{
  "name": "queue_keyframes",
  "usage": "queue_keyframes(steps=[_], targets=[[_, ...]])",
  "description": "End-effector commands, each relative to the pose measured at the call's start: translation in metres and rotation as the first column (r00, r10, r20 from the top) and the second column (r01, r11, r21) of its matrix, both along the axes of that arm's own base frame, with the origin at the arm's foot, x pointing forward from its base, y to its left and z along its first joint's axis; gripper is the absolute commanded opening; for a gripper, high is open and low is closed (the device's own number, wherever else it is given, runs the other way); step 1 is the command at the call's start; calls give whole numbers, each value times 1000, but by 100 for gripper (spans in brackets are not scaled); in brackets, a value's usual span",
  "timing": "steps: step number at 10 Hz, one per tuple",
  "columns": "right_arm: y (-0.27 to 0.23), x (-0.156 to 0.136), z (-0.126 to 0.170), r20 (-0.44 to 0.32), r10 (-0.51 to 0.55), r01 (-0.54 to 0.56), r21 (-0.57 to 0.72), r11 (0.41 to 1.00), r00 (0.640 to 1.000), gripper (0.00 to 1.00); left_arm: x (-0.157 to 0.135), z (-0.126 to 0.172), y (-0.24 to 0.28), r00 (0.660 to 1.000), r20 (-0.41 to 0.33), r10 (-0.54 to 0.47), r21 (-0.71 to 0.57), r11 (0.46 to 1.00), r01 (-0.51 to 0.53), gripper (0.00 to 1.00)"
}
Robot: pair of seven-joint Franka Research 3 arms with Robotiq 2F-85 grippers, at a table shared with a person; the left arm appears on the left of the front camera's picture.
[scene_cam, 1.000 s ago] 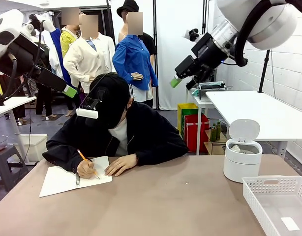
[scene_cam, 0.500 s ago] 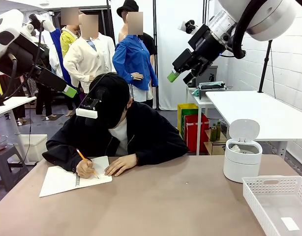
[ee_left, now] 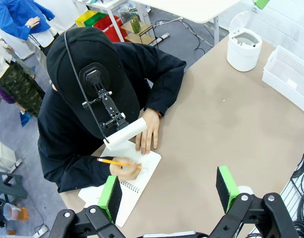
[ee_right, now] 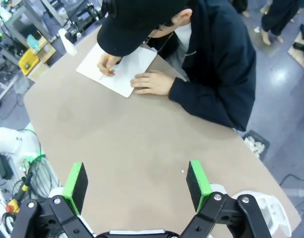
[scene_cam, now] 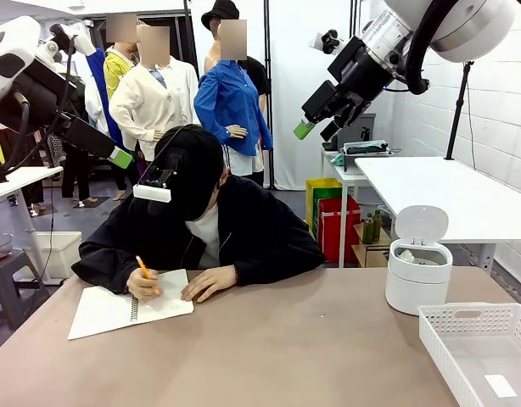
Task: Sort the paper based on its condition.
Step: If a person hands you a paper, place it in the Organizing basket , and if it's crumpled, put it in the Trash can.
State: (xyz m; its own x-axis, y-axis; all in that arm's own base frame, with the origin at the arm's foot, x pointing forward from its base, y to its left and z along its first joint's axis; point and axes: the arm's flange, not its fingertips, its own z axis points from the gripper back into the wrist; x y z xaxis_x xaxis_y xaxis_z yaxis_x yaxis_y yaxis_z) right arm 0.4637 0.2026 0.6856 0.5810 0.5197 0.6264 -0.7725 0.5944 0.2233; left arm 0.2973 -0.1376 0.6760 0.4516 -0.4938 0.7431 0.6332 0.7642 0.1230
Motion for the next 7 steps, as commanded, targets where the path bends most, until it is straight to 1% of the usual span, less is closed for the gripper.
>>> queue_keyframes(steps=[1,3,4,7], targets=[[-3,1,4,19,16,-16,-7,1000,1000,100,1,0,2,1000,1,-1,-8,1000,1,100],[-5,3,1,31,-3,4,-18,1000,1000,100,1,0,2,1000,1,-1,-8,1000,1,100],[-1,0,3,6,-1,1,2,1000,1000,100,1,0,2,1000,1,-1,-8,1000,1,100],[-1,0,3,6,-1,1,2,1000,1000,100,1,0,2,1000,1,-1,-8,1000,1,100]])
